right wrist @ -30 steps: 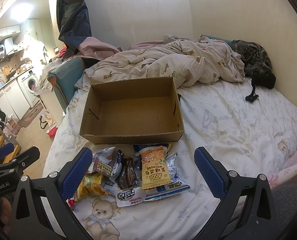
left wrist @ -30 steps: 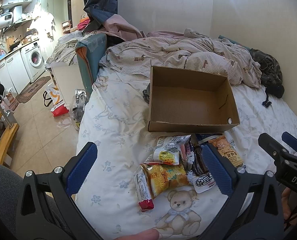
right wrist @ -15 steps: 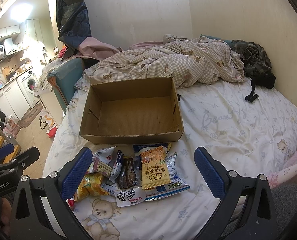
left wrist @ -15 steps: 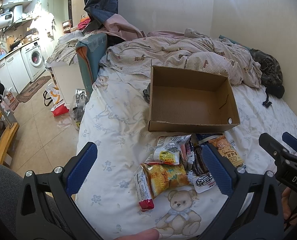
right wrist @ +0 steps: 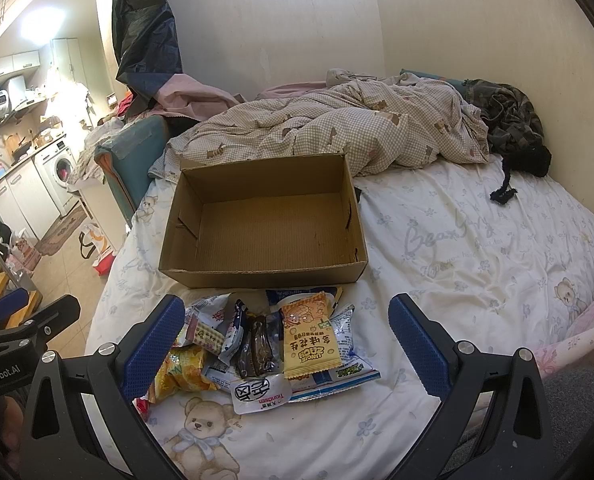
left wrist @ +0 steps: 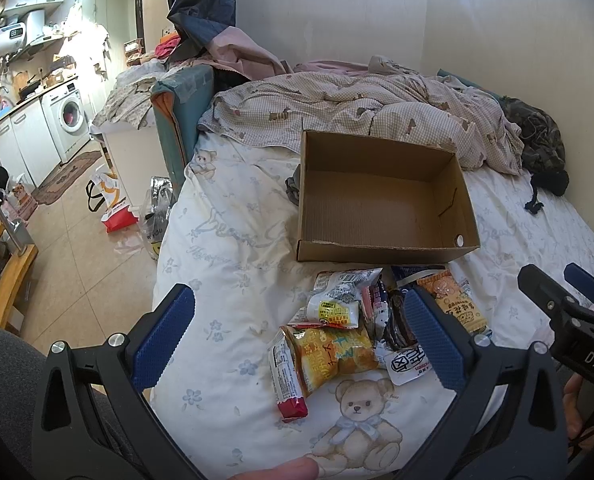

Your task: Organize snacks

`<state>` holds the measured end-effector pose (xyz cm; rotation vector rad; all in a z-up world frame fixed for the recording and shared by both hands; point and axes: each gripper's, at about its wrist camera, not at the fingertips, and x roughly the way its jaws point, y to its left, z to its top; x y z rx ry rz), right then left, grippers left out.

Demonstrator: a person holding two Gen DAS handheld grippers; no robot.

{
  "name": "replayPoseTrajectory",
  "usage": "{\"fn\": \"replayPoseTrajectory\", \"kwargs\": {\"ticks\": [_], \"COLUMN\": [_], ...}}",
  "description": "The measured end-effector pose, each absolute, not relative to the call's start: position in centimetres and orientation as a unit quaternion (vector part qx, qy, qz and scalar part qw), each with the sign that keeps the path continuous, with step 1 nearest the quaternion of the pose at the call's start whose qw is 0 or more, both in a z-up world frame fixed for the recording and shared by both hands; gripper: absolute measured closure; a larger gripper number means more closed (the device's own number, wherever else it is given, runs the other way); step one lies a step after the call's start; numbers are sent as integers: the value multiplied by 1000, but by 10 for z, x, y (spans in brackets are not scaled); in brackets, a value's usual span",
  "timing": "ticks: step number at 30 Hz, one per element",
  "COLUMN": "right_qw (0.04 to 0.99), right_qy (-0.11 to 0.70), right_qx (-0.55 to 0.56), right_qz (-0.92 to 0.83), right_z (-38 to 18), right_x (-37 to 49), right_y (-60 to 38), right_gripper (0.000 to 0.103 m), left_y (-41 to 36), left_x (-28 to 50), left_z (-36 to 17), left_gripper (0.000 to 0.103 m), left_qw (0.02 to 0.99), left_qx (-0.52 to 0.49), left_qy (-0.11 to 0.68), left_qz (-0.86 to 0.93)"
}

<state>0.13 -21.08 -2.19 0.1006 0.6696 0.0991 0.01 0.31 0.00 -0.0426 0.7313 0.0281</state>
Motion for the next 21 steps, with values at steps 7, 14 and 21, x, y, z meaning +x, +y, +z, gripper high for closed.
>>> {"fn": "replayPoseTrajectory", "kwargs": {"ticks": [7,14,21], "right_qw": [942,942,942], "right_qy": [328,329,328], "right_qx": [50,50,52], "right_qz": [49,49,48], "right_z": [-22,-22,-21], "right_x": [1,1,2], "right_y": [-211,-211,-213], "right_gripper": [0,0,0], "left_y": [3,3,4], "left_x": [0,0,0], "left_z": [0,0,-4], "left_gripper": [0,0,0], "left_qw": [934,933,931], "left_qx": [-21,-21,-23], "left_qy": [358,358,363], "left_qz": [14,14,18]}}
